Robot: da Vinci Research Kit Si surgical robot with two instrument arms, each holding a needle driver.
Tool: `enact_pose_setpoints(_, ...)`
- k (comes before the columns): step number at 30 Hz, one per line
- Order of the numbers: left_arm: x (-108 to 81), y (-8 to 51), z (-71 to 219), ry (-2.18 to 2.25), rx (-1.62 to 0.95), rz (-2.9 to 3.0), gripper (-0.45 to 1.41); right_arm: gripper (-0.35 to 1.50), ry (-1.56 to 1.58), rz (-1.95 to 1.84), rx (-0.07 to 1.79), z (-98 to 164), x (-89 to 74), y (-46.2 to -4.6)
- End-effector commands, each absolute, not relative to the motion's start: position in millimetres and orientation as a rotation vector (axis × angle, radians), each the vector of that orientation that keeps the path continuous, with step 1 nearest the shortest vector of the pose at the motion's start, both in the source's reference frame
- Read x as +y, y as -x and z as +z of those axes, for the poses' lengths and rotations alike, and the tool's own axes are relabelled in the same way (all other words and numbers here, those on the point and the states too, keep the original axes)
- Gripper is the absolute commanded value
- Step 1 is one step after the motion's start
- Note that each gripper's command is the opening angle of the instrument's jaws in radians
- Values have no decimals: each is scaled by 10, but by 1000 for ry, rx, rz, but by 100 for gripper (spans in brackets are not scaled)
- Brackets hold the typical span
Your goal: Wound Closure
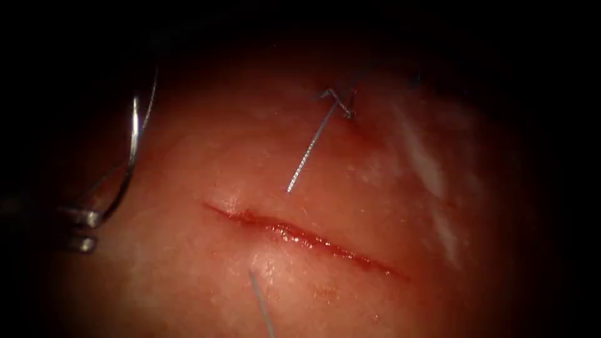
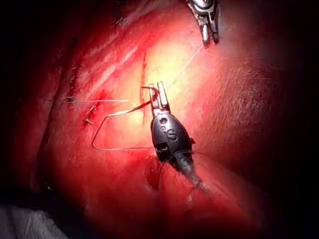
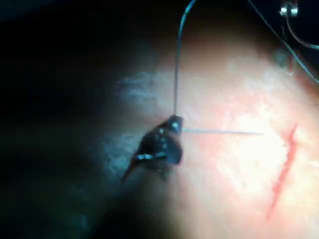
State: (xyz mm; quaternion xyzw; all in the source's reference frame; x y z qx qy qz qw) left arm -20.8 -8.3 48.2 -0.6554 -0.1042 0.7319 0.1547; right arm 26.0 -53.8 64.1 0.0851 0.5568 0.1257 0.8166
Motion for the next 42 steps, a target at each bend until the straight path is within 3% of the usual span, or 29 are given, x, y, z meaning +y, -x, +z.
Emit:
enact_pose_setpoints(1,-84,212,489,1881,-298,2096,-45,123,-163,289,1176,648,-535,-264)
enact_pose_setpoints(4,-84,211,489,1882,-298,2096,-45,131,-160,295,1171,659,-527,-257)
enact_pose_setpoints(15,-84,212,489,1881,-298,2096,-45,125,-107,354,1157,709,-485,-232)
enact_pose_setpoints(42,-85,210,492,1884,-297,2098,-45,114,-21,387,1139,779,-420,-348)
